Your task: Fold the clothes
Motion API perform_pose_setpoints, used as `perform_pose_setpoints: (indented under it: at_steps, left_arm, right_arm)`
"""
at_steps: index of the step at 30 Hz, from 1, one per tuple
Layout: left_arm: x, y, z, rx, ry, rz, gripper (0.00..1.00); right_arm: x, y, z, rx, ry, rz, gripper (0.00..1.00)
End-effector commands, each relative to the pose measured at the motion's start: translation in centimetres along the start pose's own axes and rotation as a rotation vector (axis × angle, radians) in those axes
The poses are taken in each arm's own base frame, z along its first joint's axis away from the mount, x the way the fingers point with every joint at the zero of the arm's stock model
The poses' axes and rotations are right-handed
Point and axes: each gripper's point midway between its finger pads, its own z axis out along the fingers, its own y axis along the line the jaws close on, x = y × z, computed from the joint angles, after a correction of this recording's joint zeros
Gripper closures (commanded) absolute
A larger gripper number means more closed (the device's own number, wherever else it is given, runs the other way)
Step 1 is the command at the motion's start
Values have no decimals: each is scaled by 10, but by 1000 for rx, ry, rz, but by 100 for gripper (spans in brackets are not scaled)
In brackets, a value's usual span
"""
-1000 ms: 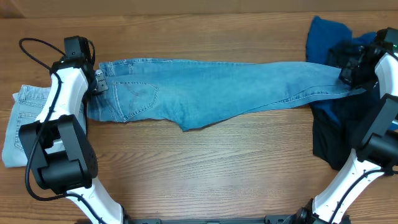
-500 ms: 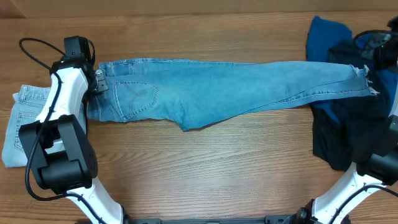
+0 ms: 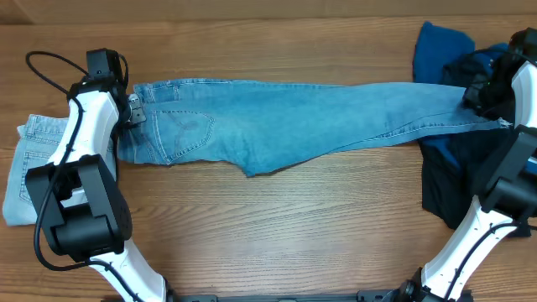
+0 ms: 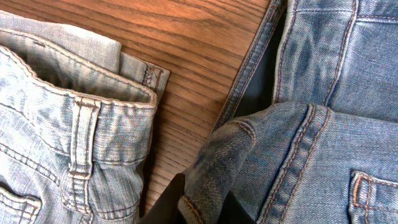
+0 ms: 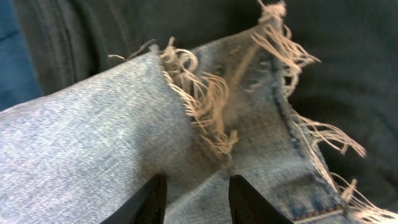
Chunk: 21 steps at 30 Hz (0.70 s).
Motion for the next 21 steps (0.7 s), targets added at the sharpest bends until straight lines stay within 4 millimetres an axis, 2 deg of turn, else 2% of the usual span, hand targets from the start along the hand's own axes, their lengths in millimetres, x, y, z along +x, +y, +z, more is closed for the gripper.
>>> perform_pose_setpoints:
  at_steps: [1,4,6,8,10,14,17,18,19,20,21]
  left_arm:
    - [-6,6,-9,-14,-25,8,85]
    - [-6,6,-9,-14,-24,8,84]
    - [-6,6,-9,-14,-23,8,84]
    - [-6,6,-9,-14,-23,8,84]
    - [-6,6,-9,-14,-24,8,84]
    - [-6,6,-9,-14,-24,8,84]
    - [-6,6,-9,-14,-24,8,84]
    - [-6,6,-9,-14,-24,9,84]
    - [-6,6,-9,-13,-23,8,84]
    - [-6,6,-9,-14,-22,9,84]
    - [-5,6,-9,-14,-21,9,84]
  right_arm:
    - [-3,-9,-1,56,-14,1,60]
    - [-8,-4,-1,30,-34,1,62]
    - [-13,2,-1,-6,-52,0,72]
    - [-16,5,-1,-21,-63,0,76]
    - [-16,7,-1,-30,-62,0,96]
    - [-14,7,-7,-29,-60,-1,96]
    - [-44,11,-75,-51,-226,-8,96]
    - [-60,13,-117,-63,-328,-10,96]
    - [-69,14,-146,-72,-402,-10,96]
    - [-75,14,-167,-78,-455,-8,96]
    - [-77,14,-173,-79,-472,-8,96]
